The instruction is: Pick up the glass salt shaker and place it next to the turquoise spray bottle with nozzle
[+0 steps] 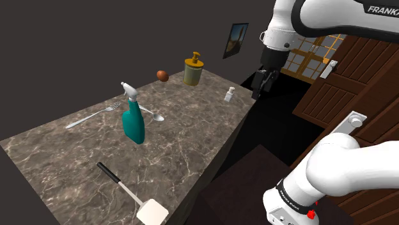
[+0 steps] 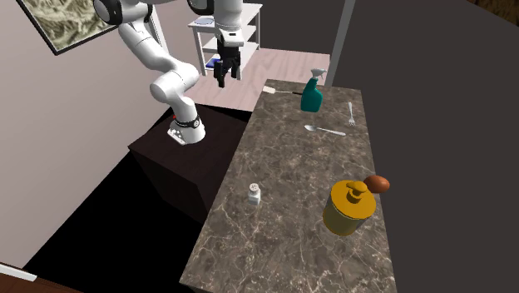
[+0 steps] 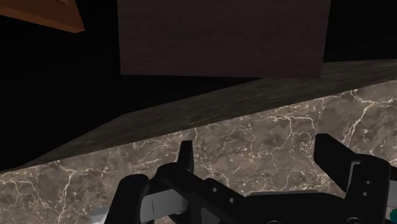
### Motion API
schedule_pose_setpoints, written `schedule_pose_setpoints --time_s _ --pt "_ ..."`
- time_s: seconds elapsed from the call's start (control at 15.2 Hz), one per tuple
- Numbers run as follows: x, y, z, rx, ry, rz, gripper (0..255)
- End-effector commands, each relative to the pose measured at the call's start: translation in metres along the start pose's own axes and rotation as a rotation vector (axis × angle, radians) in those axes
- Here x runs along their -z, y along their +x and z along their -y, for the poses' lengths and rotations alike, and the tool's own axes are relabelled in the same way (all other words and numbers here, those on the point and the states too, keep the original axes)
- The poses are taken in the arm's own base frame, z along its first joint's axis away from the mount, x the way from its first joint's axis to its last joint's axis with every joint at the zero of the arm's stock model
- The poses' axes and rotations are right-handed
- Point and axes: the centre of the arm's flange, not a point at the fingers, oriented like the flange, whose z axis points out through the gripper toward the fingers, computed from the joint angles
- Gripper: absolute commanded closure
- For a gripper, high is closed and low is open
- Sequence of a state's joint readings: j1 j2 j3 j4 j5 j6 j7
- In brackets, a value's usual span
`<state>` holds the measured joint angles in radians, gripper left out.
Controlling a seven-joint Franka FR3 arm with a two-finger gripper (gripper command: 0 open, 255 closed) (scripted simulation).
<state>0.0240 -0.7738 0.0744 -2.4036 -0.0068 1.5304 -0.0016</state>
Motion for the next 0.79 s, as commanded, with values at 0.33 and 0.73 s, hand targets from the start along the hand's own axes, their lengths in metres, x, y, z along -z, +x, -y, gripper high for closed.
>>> schedule_pose_setpoints --time_s 0.33,0.73 --pt "-0.023 0.041 -0.047 -0.008 0.012 -0.014 0" --pt "-0.051 0.089 -0.103 -0.017 0.026 -0.031 0"
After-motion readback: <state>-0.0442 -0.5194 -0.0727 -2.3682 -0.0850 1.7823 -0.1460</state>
